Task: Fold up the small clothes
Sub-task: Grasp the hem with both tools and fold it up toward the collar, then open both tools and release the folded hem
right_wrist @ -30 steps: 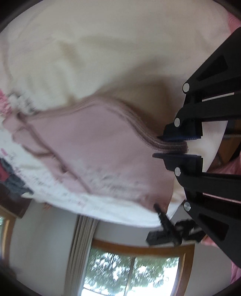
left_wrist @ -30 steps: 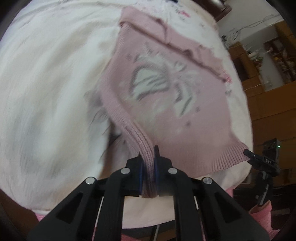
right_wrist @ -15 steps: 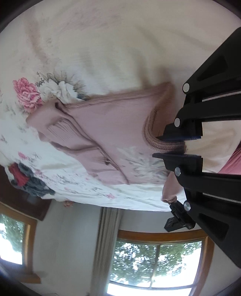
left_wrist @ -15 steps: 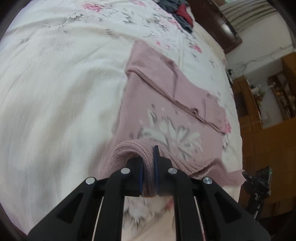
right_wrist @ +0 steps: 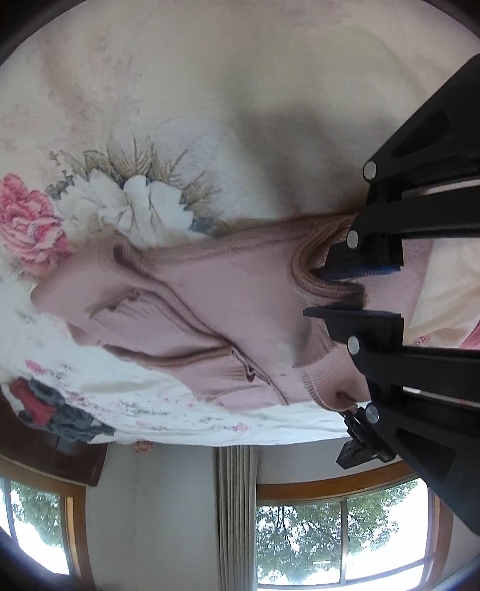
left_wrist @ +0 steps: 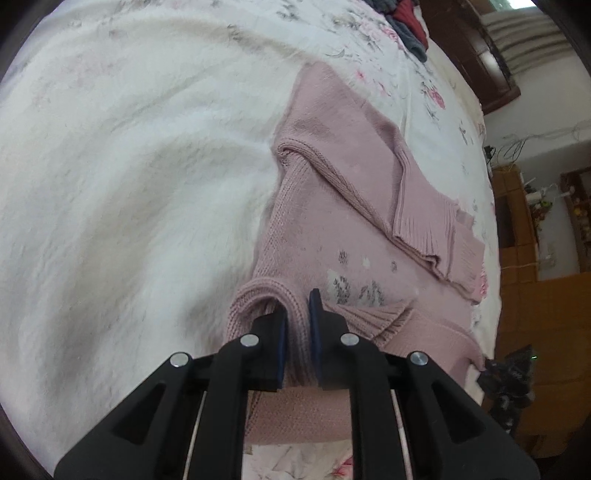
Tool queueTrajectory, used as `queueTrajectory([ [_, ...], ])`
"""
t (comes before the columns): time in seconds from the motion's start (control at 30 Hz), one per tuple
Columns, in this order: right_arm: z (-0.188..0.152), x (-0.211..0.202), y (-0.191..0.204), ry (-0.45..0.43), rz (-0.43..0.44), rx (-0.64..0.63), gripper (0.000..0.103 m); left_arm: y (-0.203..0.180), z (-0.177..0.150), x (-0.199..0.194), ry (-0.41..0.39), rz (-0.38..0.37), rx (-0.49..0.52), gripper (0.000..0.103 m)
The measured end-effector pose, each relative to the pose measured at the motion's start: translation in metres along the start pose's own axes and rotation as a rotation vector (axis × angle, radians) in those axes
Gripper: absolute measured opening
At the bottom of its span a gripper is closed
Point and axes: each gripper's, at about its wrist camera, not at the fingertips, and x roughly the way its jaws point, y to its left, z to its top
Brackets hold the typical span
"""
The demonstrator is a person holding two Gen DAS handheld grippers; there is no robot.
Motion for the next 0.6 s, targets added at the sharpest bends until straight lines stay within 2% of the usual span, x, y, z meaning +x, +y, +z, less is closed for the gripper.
queueTrajectory([
  [0.13, 0.003, -0.004, -0.008, 0.012, 0.016, 0.005, 0.018, 0.01, 0.004, -0.009, 0.022, -0.08, -0.036, 0.012],
  [0.23, 0.004, -0.016, -0.012, -0.021, 0.001, 0.01, 0.042, 0.015, 0.002, -0.019, 0.024, -0.107, -0.039, 0.012],
  [0.3, 0.004, -0.029, -0.016, -0.044, 0.012, 0.015, 0.042, 0.018, 0.001, -0.023, 0.024, -0.129, -0.057, 0.013],
  [0.37, 0.001, -0.039, -0.017, -0.054, -0.003, 0.003, 0.041, 0.026, 0.001, -0.031, 0.013, -0.19, -0.126, 0.014],
  [0.47, -0.005, -0.055, -0.014, -0.065, -0.028, -0.034, 0.041, 0.027, 0.0, -0.042, -0.017, -0.217, -0.162, 0.015],
  [0.6, -0.018, -0.071, -0.005, -0.079, -0.029, -0.086, 0.042, 0.023, 0.003, -0.065, -0.1, -0.181, -0.146, 0.021],
])
